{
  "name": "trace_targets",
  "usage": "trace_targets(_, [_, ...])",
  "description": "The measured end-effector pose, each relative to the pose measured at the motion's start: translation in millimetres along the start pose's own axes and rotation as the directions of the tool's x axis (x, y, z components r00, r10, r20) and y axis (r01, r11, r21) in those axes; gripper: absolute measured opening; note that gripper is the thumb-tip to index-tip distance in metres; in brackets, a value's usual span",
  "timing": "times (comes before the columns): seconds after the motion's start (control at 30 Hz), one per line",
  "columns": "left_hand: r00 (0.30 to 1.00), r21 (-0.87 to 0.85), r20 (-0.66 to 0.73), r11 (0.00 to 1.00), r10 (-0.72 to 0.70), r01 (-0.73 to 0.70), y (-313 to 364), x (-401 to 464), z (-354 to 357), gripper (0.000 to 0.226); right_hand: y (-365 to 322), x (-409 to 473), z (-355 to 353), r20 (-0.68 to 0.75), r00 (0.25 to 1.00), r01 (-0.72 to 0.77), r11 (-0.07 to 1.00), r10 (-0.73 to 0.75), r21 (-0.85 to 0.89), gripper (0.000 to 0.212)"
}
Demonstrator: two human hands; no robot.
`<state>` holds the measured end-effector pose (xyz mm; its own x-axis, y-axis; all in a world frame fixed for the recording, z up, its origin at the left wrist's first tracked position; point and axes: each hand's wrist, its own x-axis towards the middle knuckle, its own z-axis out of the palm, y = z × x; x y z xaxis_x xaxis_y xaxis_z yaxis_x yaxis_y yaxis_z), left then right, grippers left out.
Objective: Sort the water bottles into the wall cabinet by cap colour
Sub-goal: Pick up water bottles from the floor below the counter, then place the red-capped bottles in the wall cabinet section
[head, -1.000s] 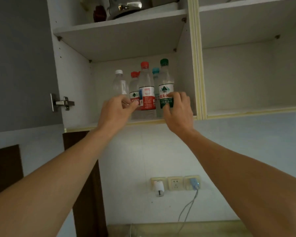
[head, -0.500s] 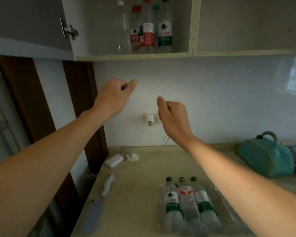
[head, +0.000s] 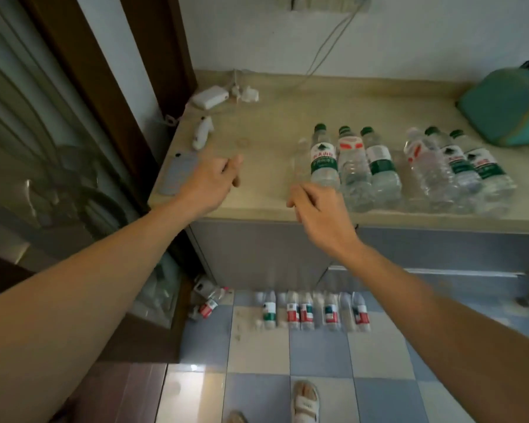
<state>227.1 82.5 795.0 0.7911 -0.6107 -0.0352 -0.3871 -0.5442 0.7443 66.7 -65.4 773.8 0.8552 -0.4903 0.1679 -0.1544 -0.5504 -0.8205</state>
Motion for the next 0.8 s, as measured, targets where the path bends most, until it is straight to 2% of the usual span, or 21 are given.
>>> trace_targets(0.13, [0.991,0.008,0.053,0.992,-0.127,0.127,-65.3,-24.1,42.5,0.055,68.6,-25.6,39.4,0.194,0.971,-0.127,0.988,0.141,-0.082,0.042])
trace_targets(0.23, [0.966,-0.004,0.049,0.967,-0.255,0.255,-115.4,-35.9,78.5,0.051,124.7,-44.4,70.4,0.307,0.914,-0.236,0.963,0.266,-0.131,0.034])
trace_targets(0.43, [0.861,-0.016,0.070,0.863,-0.503,0.505,-223.2,-59.8,171.8,0.045,242.9,-76.3,135.9,0.389,0.812,-0.403,0.900,0.435,-0.164,0.022])
trace_targets(0.6, [0.802,0.008,0.121,0.808,-0.586,0.589,-319.3,-79.6,256.7,0.049,338.4,-105.0,209.8,0.437,0.728,-0.484,0.848,0.528,-0.218,0.022])
trace_targets(0.73, [0.828,0.100,0.091,0.832,-0.554,0.546,-403.7,-79.1,316.2,0.029,415.3,-113.1,277.7,0.423,0.690,-0.526,0.808,0.588,-0.265,0.023])
trace_targets(0.8, [0.831,0.075,0.087,0.835,-0.549,0.545,-452.1,-71.7,343.3,0.024,457.4,-110.1,313.9,0.388,0.691,-0.526,0.793,0.609,-0.308,0.020])
